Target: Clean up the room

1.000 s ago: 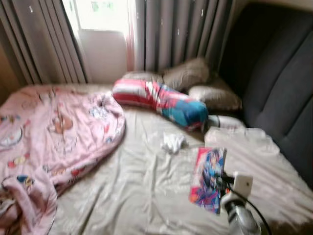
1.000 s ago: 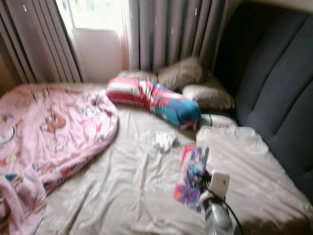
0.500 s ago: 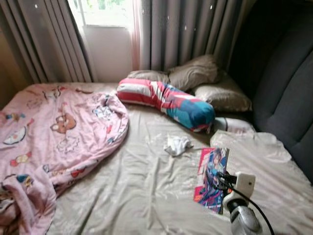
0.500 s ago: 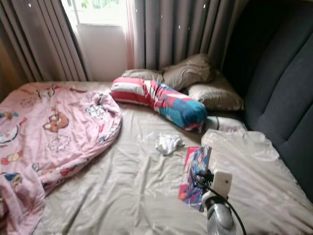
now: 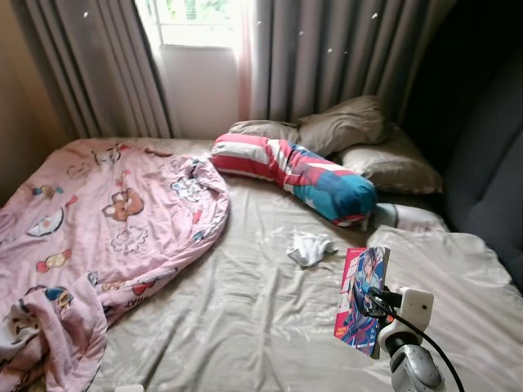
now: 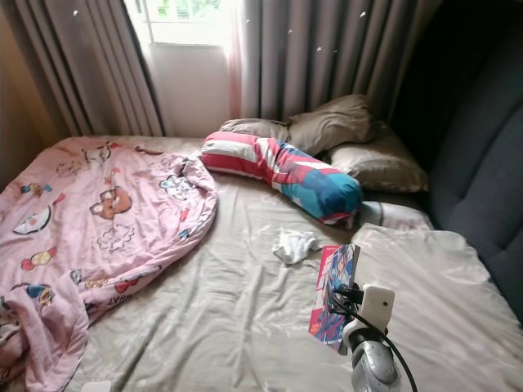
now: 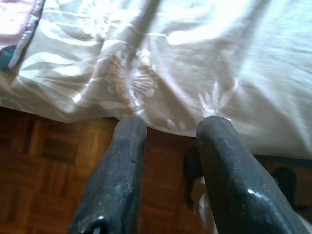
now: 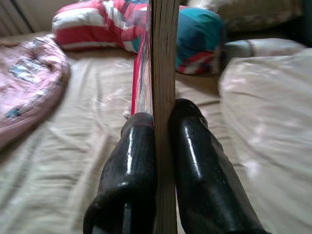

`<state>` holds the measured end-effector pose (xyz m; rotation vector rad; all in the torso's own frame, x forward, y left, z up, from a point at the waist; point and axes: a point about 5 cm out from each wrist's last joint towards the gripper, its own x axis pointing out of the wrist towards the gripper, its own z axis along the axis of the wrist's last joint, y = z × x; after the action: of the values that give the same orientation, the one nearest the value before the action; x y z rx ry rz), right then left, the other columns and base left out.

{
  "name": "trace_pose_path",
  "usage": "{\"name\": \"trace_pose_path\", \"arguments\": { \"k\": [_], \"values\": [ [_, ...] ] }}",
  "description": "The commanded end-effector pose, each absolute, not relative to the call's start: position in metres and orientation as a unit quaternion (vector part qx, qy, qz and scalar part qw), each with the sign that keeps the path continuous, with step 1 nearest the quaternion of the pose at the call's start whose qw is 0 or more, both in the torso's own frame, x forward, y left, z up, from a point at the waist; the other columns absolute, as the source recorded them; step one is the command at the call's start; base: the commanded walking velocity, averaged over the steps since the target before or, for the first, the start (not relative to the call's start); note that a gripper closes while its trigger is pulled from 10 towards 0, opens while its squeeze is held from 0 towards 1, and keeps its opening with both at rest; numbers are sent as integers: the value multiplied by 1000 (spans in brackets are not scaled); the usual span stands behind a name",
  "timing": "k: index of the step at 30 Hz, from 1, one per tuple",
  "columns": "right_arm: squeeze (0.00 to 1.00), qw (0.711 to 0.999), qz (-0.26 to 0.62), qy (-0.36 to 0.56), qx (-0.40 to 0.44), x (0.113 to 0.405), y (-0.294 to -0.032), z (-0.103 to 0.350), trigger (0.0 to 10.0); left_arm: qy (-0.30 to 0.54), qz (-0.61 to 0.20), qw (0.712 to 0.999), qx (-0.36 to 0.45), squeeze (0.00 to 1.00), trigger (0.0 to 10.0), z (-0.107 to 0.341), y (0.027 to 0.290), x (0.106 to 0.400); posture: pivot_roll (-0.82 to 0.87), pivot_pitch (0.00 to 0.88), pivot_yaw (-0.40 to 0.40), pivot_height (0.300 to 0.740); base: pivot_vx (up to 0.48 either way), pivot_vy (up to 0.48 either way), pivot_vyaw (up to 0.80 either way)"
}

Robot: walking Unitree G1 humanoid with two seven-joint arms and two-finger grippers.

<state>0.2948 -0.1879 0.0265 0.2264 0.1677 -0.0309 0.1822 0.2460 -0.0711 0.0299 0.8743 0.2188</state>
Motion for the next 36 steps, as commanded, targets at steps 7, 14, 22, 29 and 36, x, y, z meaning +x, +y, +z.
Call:
{"name": "trace_pose_path", "arguments": {
  "k": [7, 14, 22, 29, 36],
  "values": [
    [0, 992, -22, 67, 104, 296, -196, 33, 10000, 413, 98, 905, 17, 0, 10000, -70, 238, 188, -21, 0, -24, 740, 0, 0, 0],
    [0, 992, -27, 66, 103, 296, -196, 32, 10000, 412, 99, 906, 17, 0, 10000, -71, 242, 184, -21, 0, -24, 740, 0, 0, 0],
    [0, 992, -43, 67, 100, 297, -199, 33, 10000, 414, 101, 904, 17, 0, 10000, -71, 246, 181, -20, 0, -25, 740, 0, 0, 0],
    [0, 992, -42, 79, 94, 298, -198, 31, 10000, 416, 102, 903, 16, 0, 10000, -72, 247, 179, -18, 0, -24, 723, 0, 0, 0],
    [0, 991, -40, 82, 95, 297, -196, 30, 10000, 431, 104, 896, 16, 0, 10000, -77, 248, 167, -16, 0, -23, 678, 0, 0, 0]
  ]
}}
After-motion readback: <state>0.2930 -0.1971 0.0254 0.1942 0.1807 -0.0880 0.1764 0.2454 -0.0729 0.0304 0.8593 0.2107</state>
